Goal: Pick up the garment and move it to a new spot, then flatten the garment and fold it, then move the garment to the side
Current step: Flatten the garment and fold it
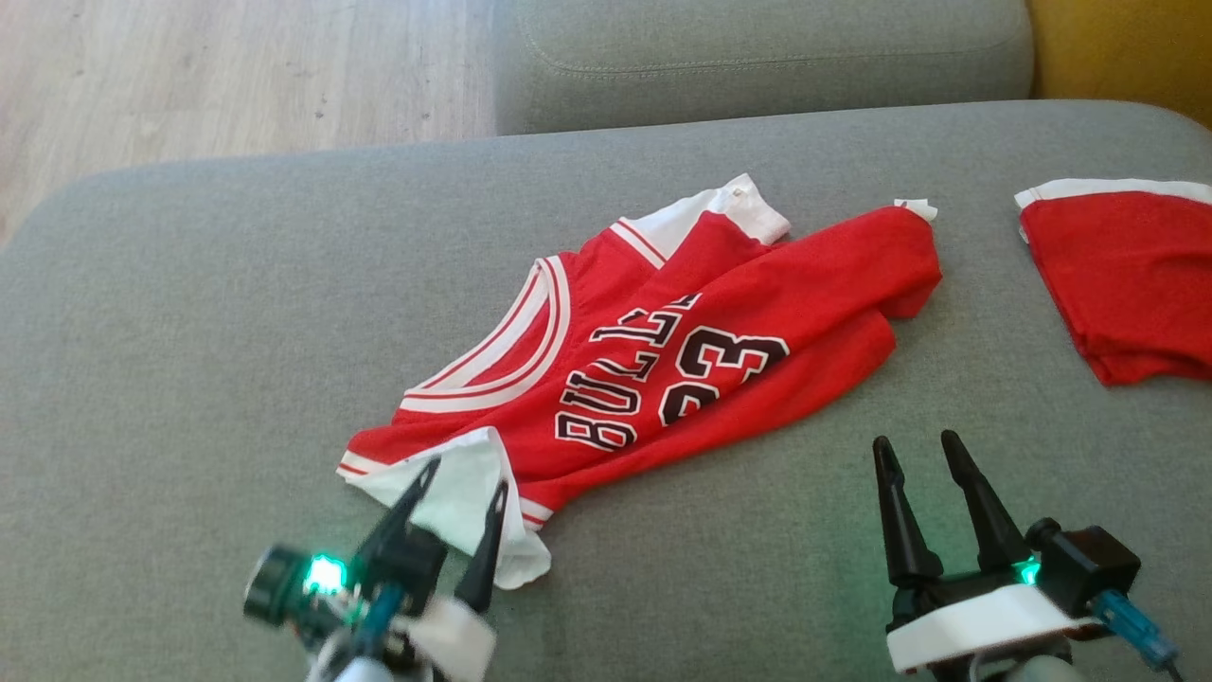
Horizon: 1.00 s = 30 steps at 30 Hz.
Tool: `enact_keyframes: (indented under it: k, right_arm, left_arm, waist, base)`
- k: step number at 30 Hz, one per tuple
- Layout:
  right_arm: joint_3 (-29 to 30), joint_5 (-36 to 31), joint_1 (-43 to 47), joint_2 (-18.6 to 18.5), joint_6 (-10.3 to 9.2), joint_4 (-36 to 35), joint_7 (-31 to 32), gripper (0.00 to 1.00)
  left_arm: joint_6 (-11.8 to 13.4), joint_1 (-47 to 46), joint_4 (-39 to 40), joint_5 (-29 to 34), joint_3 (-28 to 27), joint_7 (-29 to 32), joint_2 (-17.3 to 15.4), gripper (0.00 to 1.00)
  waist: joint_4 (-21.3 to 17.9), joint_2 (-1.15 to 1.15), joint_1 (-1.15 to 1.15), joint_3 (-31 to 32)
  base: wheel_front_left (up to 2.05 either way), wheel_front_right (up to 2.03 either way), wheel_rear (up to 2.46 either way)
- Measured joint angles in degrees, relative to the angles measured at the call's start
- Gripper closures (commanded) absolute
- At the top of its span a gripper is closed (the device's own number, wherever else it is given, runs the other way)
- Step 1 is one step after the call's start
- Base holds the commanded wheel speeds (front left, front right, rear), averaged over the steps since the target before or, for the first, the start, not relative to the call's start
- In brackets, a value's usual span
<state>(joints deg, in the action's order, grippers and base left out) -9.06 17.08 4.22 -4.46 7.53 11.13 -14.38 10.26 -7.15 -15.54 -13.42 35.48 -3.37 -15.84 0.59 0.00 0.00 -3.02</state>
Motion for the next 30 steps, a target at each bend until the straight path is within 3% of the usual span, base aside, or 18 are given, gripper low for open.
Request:
enact_keyframes:
  k: [11, 21, 22, 23, 24, 25, 30]
  right_arm:
    - [-1.24, 0.18, -0.08, -0.88, 0.00, 0.24, 0.01, 0.00]
    - [-1.30, 0.58, -0.21, -1.56, 0.00, 0.20, 0.00, 0.00]
    - [-1.30, 0.58, -0.24, -1.58, 0.00, 0.20, 0.00, 0.00]
    - [-1.30, 0.58, -0.29, -1.63, 0.00, 0.20, 0.01, 0.00]
    - [-1.29, 0.58, -0.36, -1.66, 0.00, 0.20, 0.01, 0.00]
    - [-1.29, 0.58, -0.42, -1.70, 0.00, 0.21, 0.01, 0.00]
    - [-1.20, 0.57, -0.54, -1.76, 0.00, 0.29, 0.01, 0.00]
  left_arm:
    - [0.10, -7.02, -7.72, 2.50, 1.94, 5.82, 0.24, 0.00]
    - [0.40, -10.74, -13.05, 2.82, 1.93, 3.98, 0.87, 0.00]
    - [0.38, -11.04, -13.61, 2.82, 1.93, 3.69, 1.04, 0.04]
    - [0.35, -11.33, -14.13, 2.81, 1.92, 3.39, 1.15, 0.36]
    - [0.33, -11.49, -14.38, 2.79, 1.90, 2.81, 1.24, 0.93]
    - [0.27, -11.61, -14.83, 2.65, 1.88, 2.45, 1.42, 1.00]
    - [-0.85, -11.66, -15.86, 1.60, 1.94, 0.14, 2.03, 1.00]
  waist:
    - [-1.69, 0.00, 0.00, -1.15]
    - [-2.62, 0.00, 0.01, -3.21]
    - [-2.59, 0.00, 0.01, -3.40]
    - [-2.55, 0.00, 0.01, -3.54]
    - [-2.50, 0.00, 0.01, -3.64]
    - [-2.43, 0.00, 0.01, -3.70]
    - [-2.07, 0.00, 0.00, -2.95]
  base:
    - [0.00, 0.00, 0.00]
    - [0.00, 0.00, 0.00]
    - [0.00, 0.00, 0.00]
    - [0.00, 0.00, 0.00]
    - [0.00, 0.00, 0.00]
    - [0.00, 0.00, 0.00]
    - [0.00, 0.00, 0.00]
